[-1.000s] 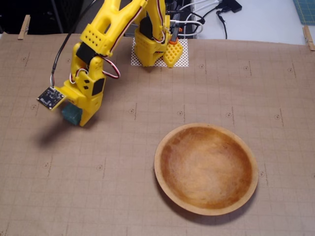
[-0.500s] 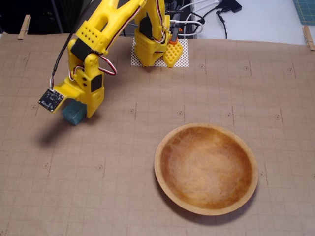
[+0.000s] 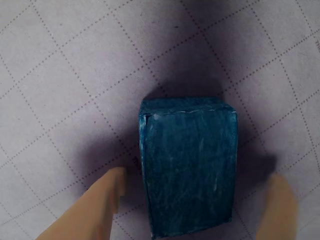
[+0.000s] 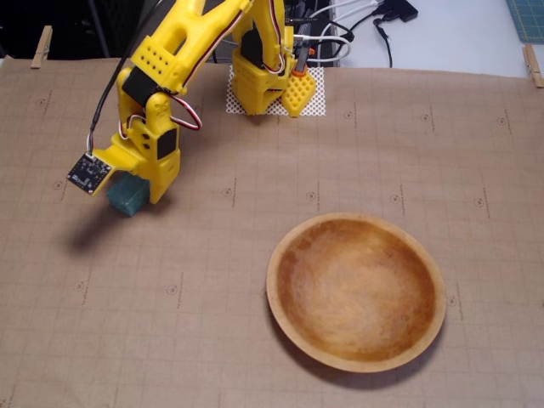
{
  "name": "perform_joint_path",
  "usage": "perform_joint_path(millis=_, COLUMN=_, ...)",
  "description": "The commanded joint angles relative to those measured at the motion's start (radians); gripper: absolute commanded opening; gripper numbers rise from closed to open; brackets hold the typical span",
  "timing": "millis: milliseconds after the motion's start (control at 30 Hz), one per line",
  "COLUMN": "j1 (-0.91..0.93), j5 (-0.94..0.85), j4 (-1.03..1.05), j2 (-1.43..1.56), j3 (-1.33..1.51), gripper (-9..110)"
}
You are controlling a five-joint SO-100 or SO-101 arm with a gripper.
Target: Grasp a blue block and put it in the bowl.
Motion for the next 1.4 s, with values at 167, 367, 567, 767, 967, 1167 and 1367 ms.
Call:
perform_joint_path(millis=167, j1=0.003, j5=-0.006, j4=0.012, j2=0.028, j3=-0.051, gripper=15)
perform_joint_path(millis=367, j1=0.003, j5=-0.006, j4=0.012, j2=0.032, j3=-0.049, gripper=9)
perform_joint_path(millis=567, j1=0.002, j5=-0.006, j4=0.012, j2=0.034, j3=-0.046, gripper=2)
perform_joint_path(millis=767, j1=0.002, j5=-0.008, j4=0.012, j2=0.034, j3=-0.044, gripper=-4)
perform_joint_path(millis=967, j1=-0.006, j5=-0.006, j4=0.014, j2=0.046, j3=-0.052, gripper=-3)
perform_joint_path(millis=1167, j1=-0.048, j5=0.008, j4=0.028, j2=0.207, j3=-0.038, gripper=-3)
perform_joint_path(millis=1367, j1=-0.107, j5=0.031, j4=0.167, j2=0.397, j3=-0.103, gripper=-3)
